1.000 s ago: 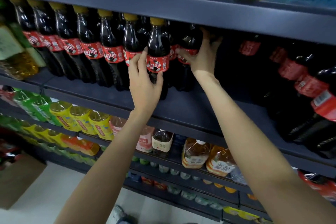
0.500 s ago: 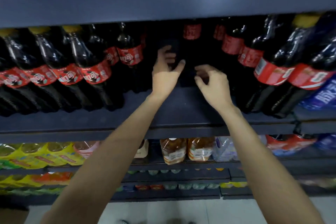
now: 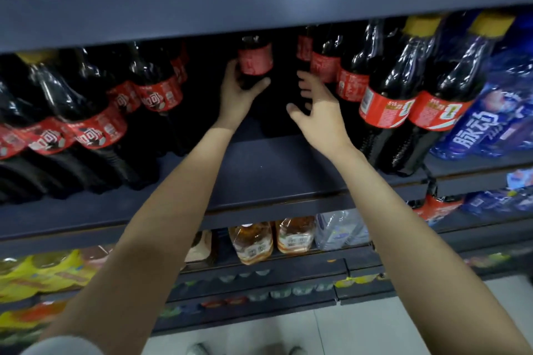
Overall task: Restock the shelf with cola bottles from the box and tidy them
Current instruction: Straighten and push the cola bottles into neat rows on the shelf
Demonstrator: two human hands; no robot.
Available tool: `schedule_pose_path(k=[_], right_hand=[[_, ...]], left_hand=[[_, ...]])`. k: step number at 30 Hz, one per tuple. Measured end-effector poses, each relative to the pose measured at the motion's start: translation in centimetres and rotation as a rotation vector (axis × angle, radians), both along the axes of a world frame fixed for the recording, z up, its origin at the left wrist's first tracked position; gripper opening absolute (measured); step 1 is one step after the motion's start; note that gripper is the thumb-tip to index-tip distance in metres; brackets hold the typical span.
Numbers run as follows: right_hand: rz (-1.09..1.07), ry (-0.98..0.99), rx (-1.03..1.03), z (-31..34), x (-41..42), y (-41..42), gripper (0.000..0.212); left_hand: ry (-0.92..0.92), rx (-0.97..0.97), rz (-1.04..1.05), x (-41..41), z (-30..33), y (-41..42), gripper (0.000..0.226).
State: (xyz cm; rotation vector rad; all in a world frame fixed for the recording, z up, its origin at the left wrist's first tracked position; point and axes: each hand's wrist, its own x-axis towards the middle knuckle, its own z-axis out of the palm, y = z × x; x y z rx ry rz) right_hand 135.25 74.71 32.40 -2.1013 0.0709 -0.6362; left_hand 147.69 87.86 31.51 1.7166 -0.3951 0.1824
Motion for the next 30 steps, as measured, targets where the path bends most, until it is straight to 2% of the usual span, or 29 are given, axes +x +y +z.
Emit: schedule_pose_path(k=[2,4,7,10,15,20,24,27,30], right_hand=[[0.077,0.015,0.230,1.1,0.8,0.4,0.067],[0.261,0.106,0.381,2.4,1.5,0.8,0.076],[0.620,0.283,0.393,3.7,1.6,1.9,0.073],[0.808,0.369,0.345,3.9,1.3,4.7,0.067],[0.691,0.169,0.112,4.4,1.0,9.9,0.074],[0.382,-0.135,0.084,2.6,0.3,15.5,0.079],[0.149,-0.176,0.116,1.7,-0.6,19.0,0.080],[0.157,-0.226,0.153,1.0,-1.0,20.1,0.082],[0.316,-0.232,0.199,0.7,-0.9,18.8,0.080]], left_hand=[[0.047,-0.034,-0.149,-2.9,0.0,2.9,0.085],[0.125,-0.017,-0.269,-5.8,-0.2,6.1,0.078],[0.158,0.020,-0.359,-9.6,-0.3,10.4,0.087],[0.118,0.068,-0.307,-12.4,-0.2,12.6,0.076],[-0.030,0.149,-0.049,-14.4,-0.5,15.6,0.070],[-0.196,0.263,0.425,-15.9,-0.5,14.7,0.072],[-0.291,0.284,0.616,-15.0,-1.9,14.2,0.066],[-0.301,0.164,0.732,-15.2,-2.2,13.3,0.061],[-0.348,0.061,0.659,-15.5,-2.4,13.5,0.060]])
